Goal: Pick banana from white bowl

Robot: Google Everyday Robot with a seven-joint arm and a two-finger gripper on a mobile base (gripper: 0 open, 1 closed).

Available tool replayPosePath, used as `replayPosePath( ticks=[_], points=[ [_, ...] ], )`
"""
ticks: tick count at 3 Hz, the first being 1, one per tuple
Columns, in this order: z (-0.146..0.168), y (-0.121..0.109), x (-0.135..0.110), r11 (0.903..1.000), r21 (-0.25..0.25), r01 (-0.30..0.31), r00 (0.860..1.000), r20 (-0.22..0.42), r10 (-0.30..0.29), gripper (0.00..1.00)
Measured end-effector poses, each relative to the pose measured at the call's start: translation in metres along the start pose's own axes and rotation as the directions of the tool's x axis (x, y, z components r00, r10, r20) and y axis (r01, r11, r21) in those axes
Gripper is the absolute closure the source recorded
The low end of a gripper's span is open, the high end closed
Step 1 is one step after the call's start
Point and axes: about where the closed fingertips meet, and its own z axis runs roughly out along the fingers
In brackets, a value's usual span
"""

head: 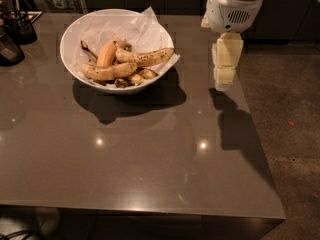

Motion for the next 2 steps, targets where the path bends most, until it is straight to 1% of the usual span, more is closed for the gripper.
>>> replayPosePath(
  ticks=[1,2],
  points=[
    [-0.004,-0.029,-0.019,0.9990,0.043,0.016,1.000,0.003,-0.016,0.00],
    [-0.007,-0.067,-0.048,0.9953,0.071,0.065,0.998,0.005,-0.065,0.00]
  ],
)
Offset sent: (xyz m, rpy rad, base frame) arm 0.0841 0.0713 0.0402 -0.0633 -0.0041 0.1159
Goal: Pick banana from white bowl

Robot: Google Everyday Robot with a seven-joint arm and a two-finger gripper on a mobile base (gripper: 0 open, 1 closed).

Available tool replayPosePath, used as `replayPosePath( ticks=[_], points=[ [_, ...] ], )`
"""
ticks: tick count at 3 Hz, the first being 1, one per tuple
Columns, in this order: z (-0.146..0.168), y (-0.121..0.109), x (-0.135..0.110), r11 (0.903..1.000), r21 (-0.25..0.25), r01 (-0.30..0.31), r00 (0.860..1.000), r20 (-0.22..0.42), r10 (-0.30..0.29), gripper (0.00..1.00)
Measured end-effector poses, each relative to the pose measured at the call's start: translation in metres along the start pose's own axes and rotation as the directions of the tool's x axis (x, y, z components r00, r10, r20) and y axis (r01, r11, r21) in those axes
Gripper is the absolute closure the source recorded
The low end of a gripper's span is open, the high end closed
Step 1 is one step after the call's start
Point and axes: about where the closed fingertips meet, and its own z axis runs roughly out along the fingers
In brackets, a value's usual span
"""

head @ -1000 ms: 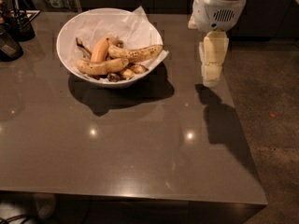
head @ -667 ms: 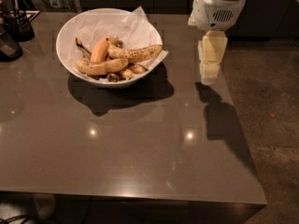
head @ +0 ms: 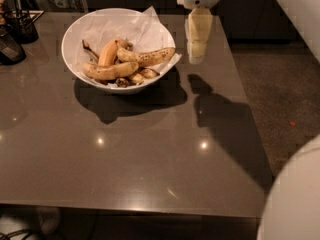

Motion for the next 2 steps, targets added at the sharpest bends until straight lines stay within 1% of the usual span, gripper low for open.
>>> replayPosePath(
  ticks=[1,2],
  points=[
    [-0.005,-0.013,-0.008,0.9989,0.047,0.000,1.000,0.025,-0.001,0.00],
    [0.008,-0.016,-0.012,0.9990,0.038,-0.024,0.999,0.034,0.023,0.00]
  ],
)
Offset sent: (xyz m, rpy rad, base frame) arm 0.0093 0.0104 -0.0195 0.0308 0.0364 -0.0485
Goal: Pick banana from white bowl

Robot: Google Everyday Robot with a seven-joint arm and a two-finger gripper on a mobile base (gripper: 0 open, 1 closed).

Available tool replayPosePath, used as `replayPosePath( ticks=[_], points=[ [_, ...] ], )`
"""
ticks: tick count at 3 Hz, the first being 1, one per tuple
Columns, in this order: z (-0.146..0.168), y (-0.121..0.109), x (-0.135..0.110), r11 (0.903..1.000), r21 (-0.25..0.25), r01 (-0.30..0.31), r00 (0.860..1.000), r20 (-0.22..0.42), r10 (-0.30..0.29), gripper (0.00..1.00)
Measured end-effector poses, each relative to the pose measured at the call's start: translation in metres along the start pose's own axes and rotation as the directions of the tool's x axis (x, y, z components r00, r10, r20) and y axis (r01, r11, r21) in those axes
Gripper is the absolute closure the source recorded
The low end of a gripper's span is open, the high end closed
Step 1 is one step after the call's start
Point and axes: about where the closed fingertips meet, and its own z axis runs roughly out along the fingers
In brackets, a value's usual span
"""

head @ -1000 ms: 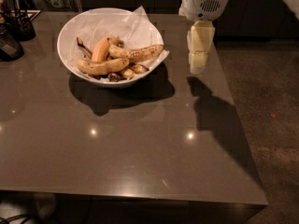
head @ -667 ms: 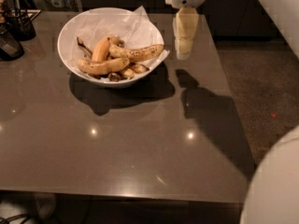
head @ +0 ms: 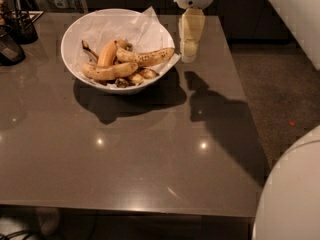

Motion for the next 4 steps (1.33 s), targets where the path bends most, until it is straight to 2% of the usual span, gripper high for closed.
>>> replayPosePath(
  ticks=[1,3,4],
  points=[
    [0.022,-0.005,-0.006,0.9988,-0.039,-0.029,1.000,0.000,0.030,0.00],
    [0.052,-0.012,-0.022,0.9944,-0.102,-0.028,0.999,0.014,0.030,0.00],
    [0.050,-0.016,-0.025,0.9968,-0.076,-0.025,0.999,0.044,0.028,0.00]
  ],
)
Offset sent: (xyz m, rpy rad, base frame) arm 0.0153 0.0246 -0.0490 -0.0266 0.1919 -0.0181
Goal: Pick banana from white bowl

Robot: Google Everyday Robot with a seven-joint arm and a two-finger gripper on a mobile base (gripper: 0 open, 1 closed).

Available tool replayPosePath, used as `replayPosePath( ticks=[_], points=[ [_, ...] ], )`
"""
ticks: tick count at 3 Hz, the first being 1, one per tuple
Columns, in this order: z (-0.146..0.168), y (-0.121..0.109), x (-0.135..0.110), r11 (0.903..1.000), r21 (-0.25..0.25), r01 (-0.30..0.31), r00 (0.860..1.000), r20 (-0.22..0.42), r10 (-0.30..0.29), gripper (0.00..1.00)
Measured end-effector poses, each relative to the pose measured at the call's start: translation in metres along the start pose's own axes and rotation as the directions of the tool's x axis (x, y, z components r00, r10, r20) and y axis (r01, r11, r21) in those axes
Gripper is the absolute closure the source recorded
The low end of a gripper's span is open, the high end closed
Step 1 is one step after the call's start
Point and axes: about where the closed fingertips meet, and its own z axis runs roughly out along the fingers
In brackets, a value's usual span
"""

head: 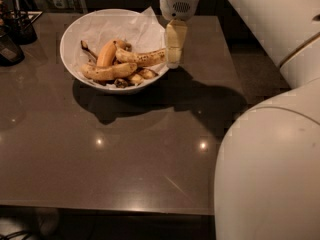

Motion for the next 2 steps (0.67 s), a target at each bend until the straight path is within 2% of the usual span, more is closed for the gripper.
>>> replayPosePath(
  ticks=[1,2],
  points=[
    [-0.007,0.002,-0.015,0.9994,0.027,0.020,1.000,-0.017,-0.019,0.00],
    [-0.008,0.006,-0.028,0.9992,0.024,0.032,0.999,-0.019,-0.032,0.13]
  ],
)
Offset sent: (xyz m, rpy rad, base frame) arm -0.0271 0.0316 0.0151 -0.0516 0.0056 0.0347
